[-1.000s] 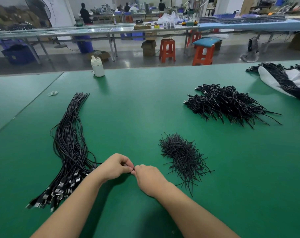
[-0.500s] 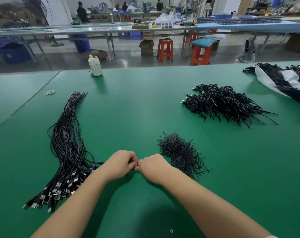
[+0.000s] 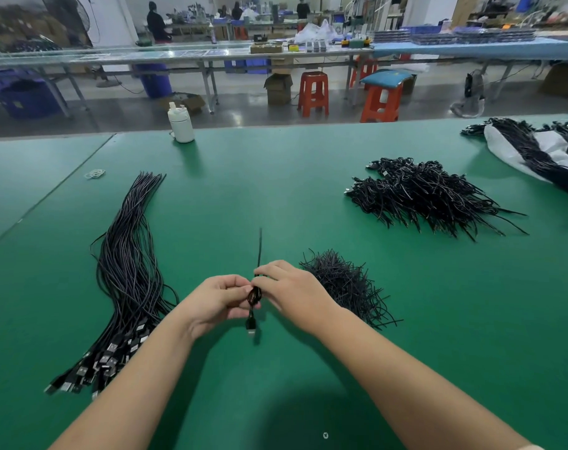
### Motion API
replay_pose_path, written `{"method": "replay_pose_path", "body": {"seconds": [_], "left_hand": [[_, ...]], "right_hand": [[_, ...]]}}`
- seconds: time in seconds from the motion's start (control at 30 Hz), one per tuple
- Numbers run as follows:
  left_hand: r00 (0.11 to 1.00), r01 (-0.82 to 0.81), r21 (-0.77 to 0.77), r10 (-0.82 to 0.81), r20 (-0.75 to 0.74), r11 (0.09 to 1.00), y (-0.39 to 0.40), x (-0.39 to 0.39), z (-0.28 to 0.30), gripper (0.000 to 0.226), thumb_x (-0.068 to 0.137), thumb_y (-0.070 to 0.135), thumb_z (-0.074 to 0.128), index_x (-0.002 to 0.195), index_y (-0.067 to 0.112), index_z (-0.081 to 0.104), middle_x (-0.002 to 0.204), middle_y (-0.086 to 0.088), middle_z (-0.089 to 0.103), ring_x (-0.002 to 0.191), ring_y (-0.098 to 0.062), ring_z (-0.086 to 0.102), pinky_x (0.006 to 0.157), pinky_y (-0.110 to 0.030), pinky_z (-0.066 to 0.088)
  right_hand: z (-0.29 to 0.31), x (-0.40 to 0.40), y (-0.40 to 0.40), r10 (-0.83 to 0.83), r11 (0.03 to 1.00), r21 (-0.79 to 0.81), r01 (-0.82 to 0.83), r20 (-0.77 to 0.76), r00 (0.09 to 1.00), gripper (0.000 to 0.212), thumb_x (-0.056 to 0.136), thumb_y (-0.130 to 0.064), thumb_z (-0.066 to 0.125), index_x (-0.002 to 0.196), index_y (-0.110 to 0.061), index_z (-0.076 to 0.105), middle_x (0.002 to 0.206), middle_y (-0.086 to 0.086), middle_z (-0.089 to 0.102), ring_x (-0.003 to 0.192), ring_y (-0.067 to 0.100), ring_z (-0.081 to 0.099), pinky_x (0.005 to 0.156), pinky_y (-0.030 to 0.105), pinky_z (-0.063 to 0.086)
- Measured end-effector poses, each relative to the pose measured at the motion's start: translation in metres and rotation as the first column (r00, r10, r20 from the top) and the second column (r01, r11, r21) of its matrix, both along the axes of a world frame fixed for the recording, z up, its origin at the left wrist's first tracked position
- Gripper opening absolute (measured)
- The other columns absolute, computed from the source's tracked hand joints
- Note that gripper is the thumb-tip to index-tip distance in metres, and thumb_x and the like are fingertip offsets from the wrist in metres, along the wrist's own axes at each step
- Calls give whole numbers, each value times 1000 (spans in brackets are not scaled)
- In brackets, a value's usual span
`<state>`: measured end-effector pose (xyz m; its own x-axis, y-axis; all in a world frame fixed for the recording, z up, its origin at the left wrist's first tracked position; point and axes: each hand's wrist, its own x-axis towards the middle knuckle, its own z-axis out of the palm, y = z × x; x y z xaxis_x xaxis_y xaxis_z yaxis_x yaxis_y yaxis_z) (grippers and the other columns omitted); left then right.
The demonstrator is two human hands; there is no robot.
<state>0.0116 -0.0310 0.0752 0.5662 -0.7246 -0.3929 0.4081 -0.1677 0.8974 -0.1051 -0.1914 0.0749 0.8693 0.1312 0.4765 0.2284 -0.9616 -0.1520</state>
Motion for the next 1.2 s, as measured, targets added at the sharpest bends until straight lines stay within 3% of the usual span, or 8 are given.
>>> {"method": "replay_pose_path", "body": {"seconds": [0.2, 0.3, 0.43, 0.67, 0.77, 0.87, 1.07, 1.2], "left_hand": [[984, -11, -26, 16, 175, 1000, -3, -6, 6, 3, 92, -4, 58, 89, -2, 59, 76, -14, 68, 60, -20, 66, 56, -26, 56], [905, -4, 38, -13, 426, 999, -6, -8, 8, 6, 95, -1, 59, 89, -2, 59, 70, -12, 66, 60, -19, 62, 62, -27, 54], [719, -83, 151, -46, 693, 985, -12, -16, 8, 12, 96, 11, 61, 84, 12, 59, 64, -3, 68, 59, -15, 61, 67, -29, 49], [209, -145, 137, -105, 972, 980, -16, -25, 4, 12, 91, 8, 63, 85, 15, 57, 78, 5, 58, 70, -13, 50, 66, -26, 39], [129, -143, 142, -123, 984, 980, -14, -23, 2, 9, 91, 7, 62, 88, 13, 57, 82, 4, 56, 72, -13, 48, 68, -27, 40], [254, -157, 143, -100, 962, 977, -13, -19, 2, 9, 92, 10, 62, 87, 16, 58, 81, 6, 61, 73, -14, 56, 70, -29, 46], [477, -132, 147, -67, 876, 980, -18, -24, 9, 13, 92, 17, 64, 83, 24, 59, 68, 4, 67, 65, -18, 61, 68, -33, 50], [432, -150, 167, -87, 898, 975, -21, -27, 11, 11, 92, 20, 65, 83, 22, 59, 68, 4, 65, 65, -15, 59, 66, -29, 48]], "right_hand": [[1, 1, 10, -170, 935, 286, 209, -155, 973, 21, 99, -29, 56, 110, -17, 69, 102, 3, 71, 99, 25, 60, 85, 39, 48], [4, 5, 13, -218, 749, 575, 330, -257, 941, 18, 96, -29, 61, 108, -17, 68, 83, -8, 72, 81, 14, 62, 79, 30, 47], [5, 8, 13, -156, 445, 807, 388, -357, 921, 16, 96, -24, 62, 108, -24, 51, 46, -11, 45, 46, 6, 36, 53, 21, 36], [11, 7, 11, 13, 83, 934, 347, -350, 937, 15, 101, -8, 51, 111, -9, 61, 64, 4, 66, 50, 16, 59, 59, 31, 58], [12, 6, 6, 163, -64, 930, 362, -348, 923, 26, 105, -6, 40, 122, -3, 59, 83, 14, 69, 63, 15, 65, 69, 29, 61], [10, 3, -1, 262, -16, 932, 362, -345, 901, 31, 100, 1, 50, 131, 0, 53, 93, 12, 69, 75, 13, 66, 72, 25, 59], [5, 4, -7, 54, 313, 880, 357, -391, 919, 16, 91, -21, 71, 105, -14, 74, 62, -15, 61, 52, -4, 43, 52, 11, 35], [0, 4, -10, -16, 340, 848, 406, -427, 904, 13, 92, -31, 68, 95, -20, 76, 71, -6, 58, 52, -2, 44, 51, 18, 46]]}}
